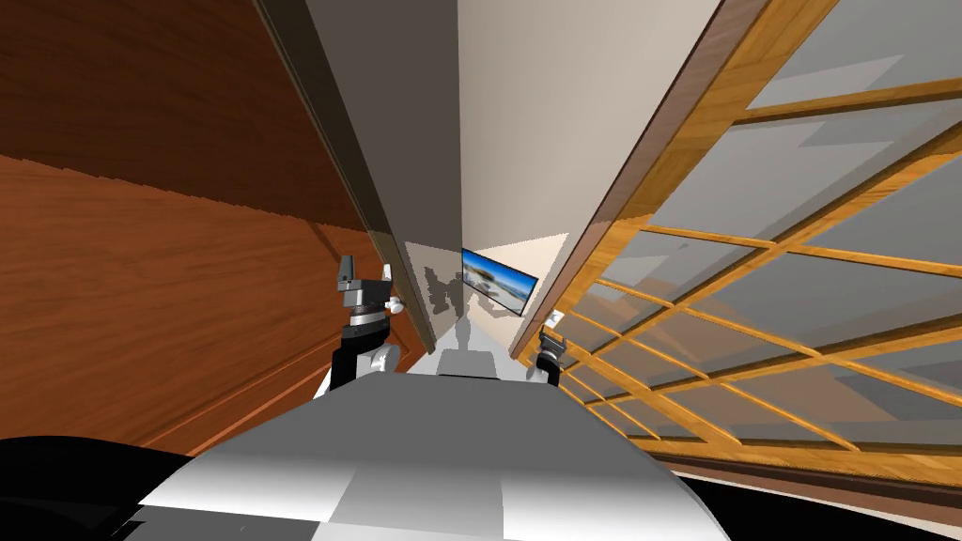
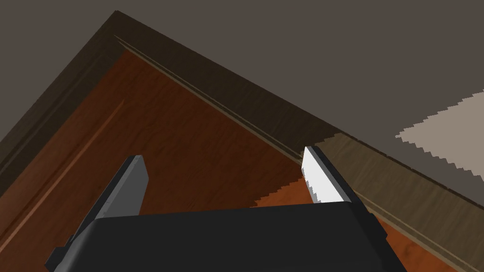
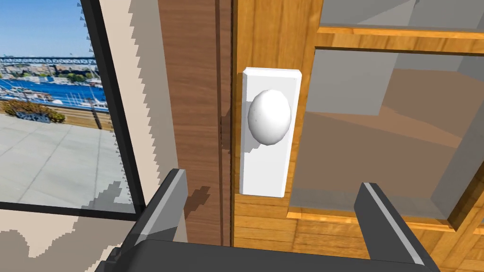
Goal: Pull the door open
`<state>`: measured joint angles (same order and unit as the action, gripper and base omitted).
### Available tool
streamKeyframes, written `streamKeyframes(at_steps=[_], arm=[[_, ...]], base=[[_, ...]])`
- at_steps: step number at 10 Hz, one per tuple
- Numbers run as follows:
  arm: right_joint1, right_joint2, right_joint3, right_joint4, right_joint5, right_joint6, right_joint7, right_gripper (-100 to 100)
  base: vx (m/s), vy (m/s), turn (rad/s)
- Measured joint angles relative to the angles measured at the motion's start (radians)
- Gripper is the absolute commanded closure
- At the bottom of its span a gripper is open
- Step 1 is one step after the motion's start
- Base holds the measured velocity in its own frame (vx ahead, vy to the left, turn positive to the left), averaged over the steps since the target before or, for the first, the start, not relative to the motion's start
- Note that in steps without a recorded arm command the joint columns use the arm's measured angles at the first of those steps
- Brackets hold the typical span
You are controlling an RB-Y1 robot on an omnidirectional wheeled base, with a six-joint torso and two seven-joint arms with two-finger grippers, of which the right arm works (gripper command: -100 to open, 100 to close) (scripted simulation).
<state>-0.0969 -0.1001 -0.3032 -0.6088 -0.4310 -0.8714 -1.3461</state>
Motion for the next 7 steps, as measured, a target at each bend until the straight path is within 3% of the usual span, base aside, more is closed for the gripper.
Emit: streamKeyframes(at_steps=[1,2,3,4,6,7], arm=[[0.007,-0.020,0.004,0.018,0.002,-0.013,-0.027,-100],[0.025,-0.030,0.006,0.001,0.002,-0.007,-0.043,-100],[0.028,-0.053,0.008,0.012,0.002,-0.004,-0.065,-100],[0.029,-0.073,0.013,0.041,0.005,-0.018,-0.093,-100],[0.071,-0.084,0.014,-0.014,0.005,0.003,-0.109,-100],[0.077,-0.096,0.017,-0.007,0.006,0.003,-0.125,-100]], base=[[0.146,-0.006,0.011],[0.174,-0.007,0.016],[0.168,-0.012,0.013],[0.080,-0.004,0.003],[0.103,0.008,0.011],[0.086,0.001,0.007]])
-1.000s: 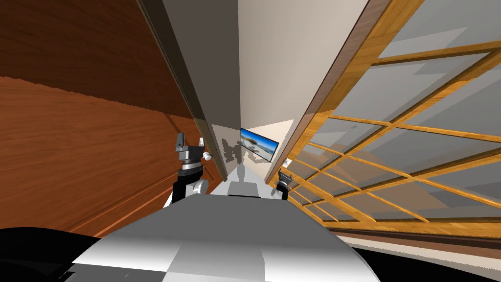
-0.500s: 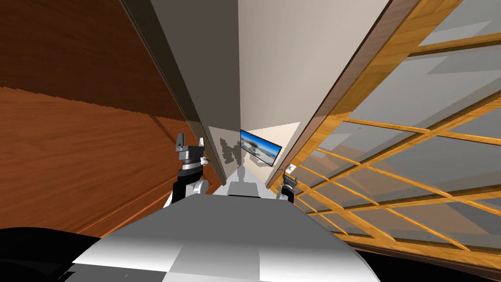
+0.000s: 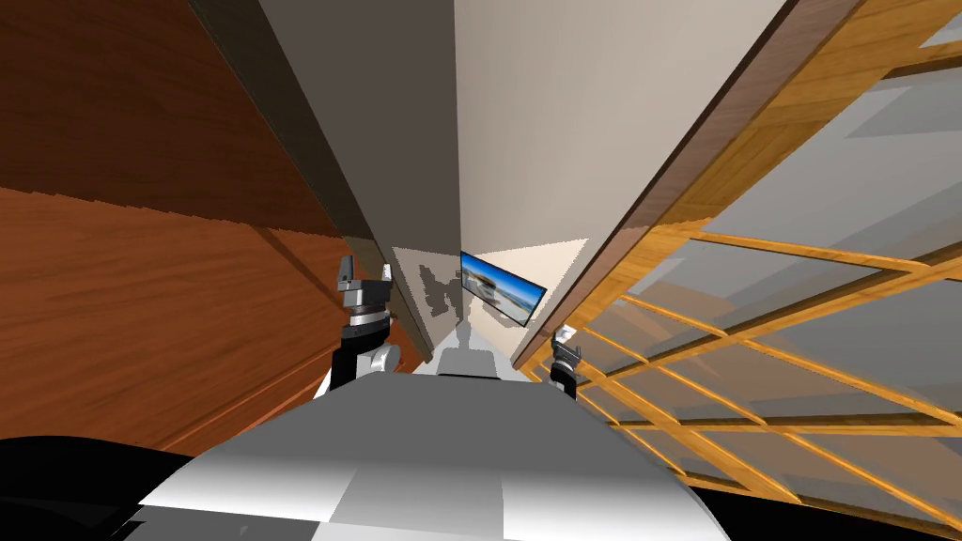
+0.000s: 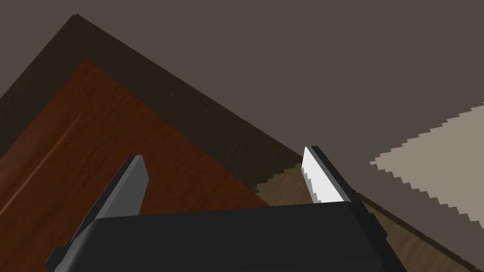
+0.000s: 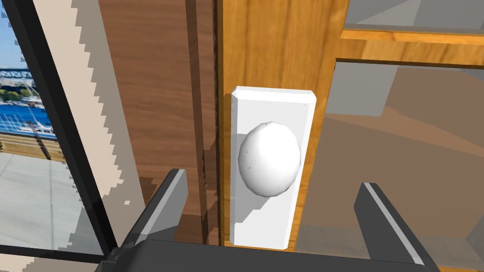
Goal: Pull the door open
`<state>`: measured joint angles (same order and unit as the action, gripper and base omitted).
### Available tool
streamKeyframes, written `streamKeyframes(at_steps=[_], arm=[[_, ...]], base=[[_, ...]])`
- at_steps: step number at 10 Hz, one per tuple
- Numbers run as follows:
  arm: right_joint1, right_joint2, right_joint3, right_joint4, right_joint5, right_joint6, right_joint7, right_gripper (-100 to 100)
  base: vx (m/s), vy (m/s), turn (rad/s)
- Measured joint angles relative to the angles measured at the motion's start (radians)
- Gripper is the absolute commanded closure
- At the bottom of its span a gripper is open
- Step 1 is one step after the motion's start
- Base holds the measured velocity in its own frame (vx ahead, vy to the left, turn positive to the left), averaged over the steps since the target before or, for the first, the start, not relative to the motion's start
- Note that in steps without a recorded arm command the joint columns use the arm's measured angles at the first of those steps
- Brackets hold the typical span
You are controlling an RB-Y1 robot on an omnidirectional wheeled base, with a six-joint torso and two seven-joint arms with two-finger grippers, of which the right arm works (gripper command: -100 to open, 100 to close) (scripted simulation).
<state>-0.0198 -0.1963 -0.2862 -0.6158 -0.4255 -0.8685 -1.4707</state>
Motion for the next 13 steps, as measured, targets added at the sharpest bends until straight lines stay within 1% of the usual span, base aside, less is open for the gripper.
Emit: streamKeyframes(at_steps=[1,2,3,4,5,6,11,12,13], arm=[[0.002,-0.011,0.002,0.014,0.001,-0.008,-0.016,-100],[0.014,-0.025,0.004,0.009,0.001,-0.007,-0.033,-100],[0.035,-0.035,0.006,-0.011,0.002,0.002,-0.047,-100],[0.032,-0.042,0.008,0.006,0.003,-0.004,-0.058,-100],[0.032,-0.051,0.013,0.028,0.005,-0.016,-0.074,-100],[0.034,-0.052,0.013,0.032,0.005,-0.019,-0.078,100],[0.032,-0.050,0.014,0.028,0.005,-0.017,-0.073,100],[0.032,-0.050,0.014,0.028,0.005,-0.017,-0.073,100],[0.034,-0.052,0.020,0.017,0.010,-0.016,-0.077,100]], base=[[0.116,-0.001,0.016],[0.125,-0.003,0.011],[0.079,-0.004,-0.011],[0.071,0.009,0.002],[0.026,0.011,-0.014],[-0.014,0.007,0.012],[-0.004,-0.001,0.001],[-0.128,-0.021,0.056],[-0.182,0.008,0.071]])
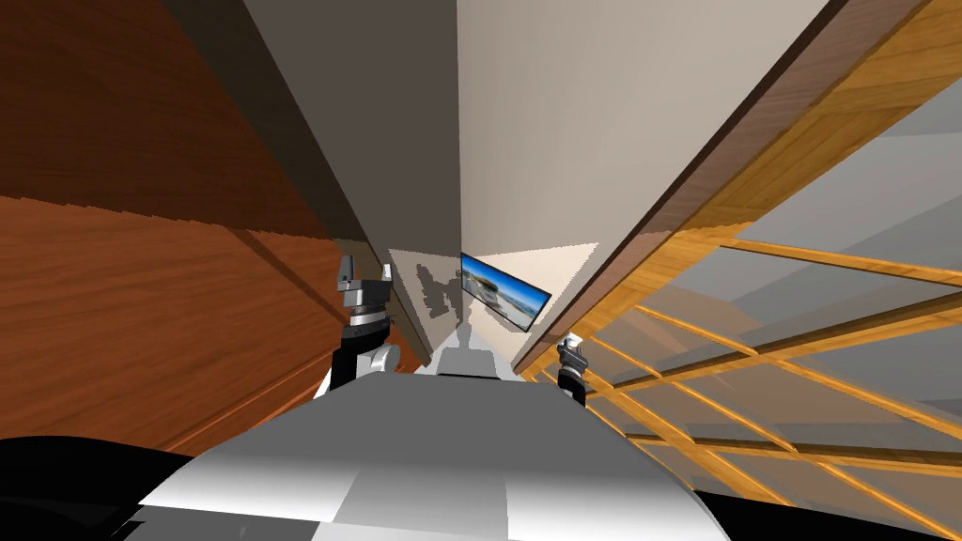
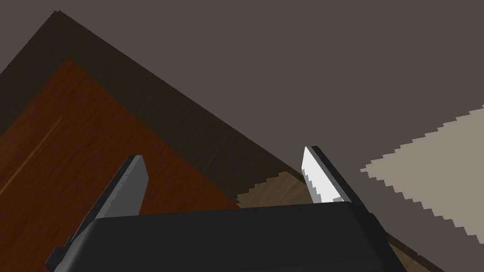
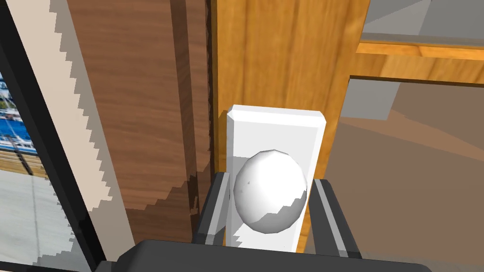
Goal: Pull the door open
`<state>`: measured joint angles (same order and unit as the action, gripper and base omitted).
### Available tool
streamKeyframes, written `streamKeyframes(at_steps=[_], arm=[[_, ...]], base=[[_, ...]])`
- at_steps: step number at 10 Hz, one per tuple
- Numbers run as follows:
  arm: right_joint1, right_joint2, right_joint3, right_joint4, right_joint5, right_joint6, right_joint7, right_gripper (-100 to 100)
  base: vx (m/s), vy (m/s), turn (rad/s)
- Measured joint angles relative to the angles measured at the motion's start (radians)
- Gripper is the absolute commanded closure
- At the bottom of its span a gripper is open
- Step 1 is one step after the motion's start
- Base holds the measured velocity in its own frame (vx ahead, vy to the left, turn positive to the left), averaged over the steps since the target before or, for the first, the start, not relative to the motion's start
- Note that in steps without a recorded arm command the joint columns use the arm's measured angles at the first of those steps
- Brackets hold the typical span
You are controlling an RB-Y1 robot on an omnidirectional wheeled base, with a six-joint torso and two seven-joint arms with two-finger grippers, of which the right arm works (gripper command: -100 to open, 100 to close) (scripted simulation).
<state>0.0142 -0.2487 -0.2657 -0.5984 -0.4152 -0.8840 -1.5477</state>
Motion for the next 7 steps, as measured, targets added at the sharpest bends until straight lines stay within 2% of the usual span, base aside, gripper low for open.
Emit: streamKeyframes(at_steps=[3,5,7], arm=[[-0.005,-0.007,0.029,0.000,0.020,-0.005,-0.021,100],[0.007,-0.009,0.054,-0.019,0.036,0.004,-0.038,100],[0.000,-0.019,0.082,-0.008,0.056,-0.003,-0.063,100]], base=[[-0.211,0.019,0.059],[-0.248,0.035,0.068],[-0.245,0.006,0.069]])
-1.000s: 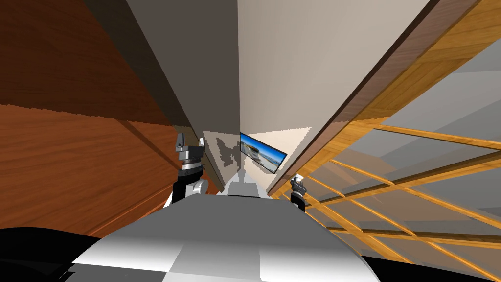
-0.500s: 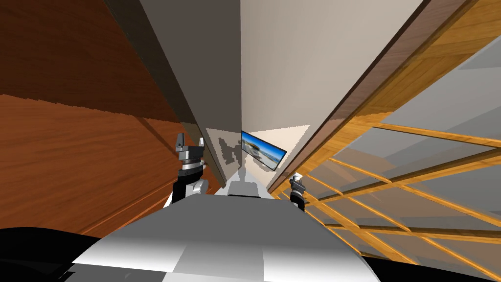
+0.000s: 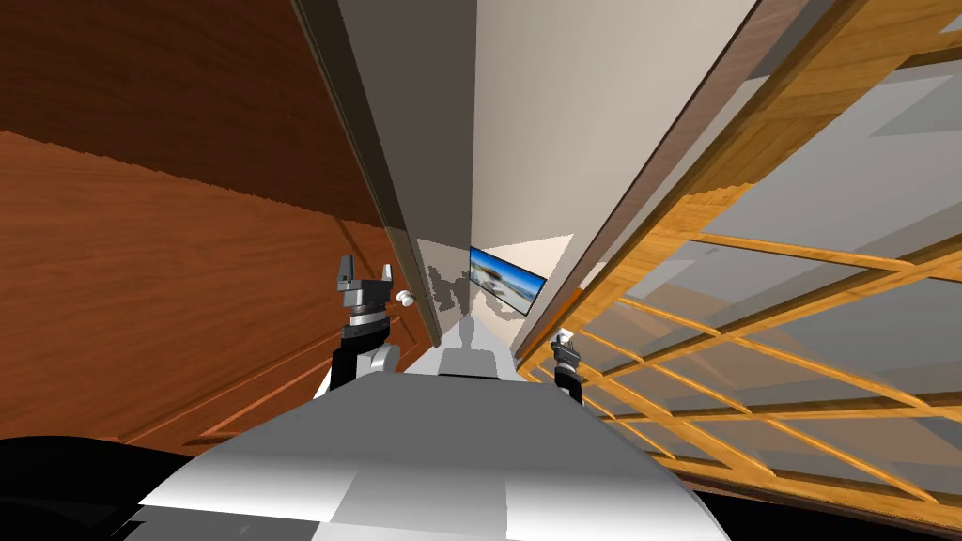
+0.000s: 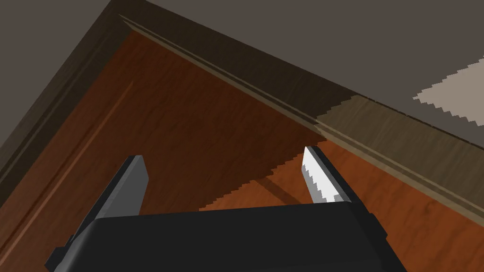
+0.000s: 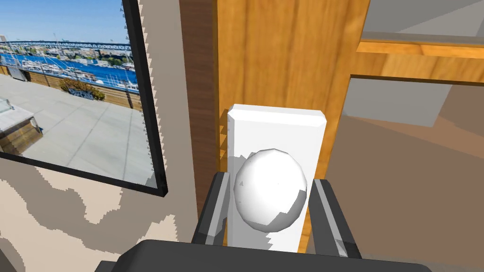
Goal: Pull the door open
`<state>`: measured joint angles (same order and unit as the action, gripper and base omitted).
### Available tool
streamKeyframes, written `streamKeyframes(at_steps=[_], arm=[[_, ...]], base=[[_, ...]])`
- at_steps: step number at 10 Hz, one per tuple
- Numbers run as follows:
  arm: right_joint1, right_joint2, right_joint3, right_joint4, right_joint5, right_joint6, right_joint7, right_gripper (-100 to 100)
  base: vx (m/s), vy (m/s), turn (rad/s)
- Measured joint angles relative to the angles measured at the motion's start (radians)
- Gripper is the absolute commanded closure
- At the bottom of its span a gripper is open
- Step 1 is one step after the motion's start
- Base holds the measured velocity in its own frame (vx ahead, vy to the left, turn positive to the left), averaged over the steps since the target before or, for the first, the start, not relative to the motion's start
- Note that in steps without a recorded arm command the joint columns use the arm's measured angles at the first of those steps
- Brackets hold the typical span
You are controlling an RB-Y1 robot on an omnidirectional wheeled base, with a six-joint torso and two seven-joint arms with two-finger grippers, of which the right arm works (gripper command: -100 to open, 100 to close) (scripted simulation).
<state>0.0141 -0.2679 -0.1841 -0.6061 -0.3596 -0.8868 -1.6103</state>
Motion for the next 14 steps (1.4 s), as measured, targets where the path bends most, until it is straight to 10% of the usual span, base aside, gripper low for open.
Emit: streamKeyframes(at_steps=[14], arm=[[0.035,-0.045,0.138,-0.037,0.099,-0.029,-0.116,100]], base=[[-0.205,-0.003,0.055]])
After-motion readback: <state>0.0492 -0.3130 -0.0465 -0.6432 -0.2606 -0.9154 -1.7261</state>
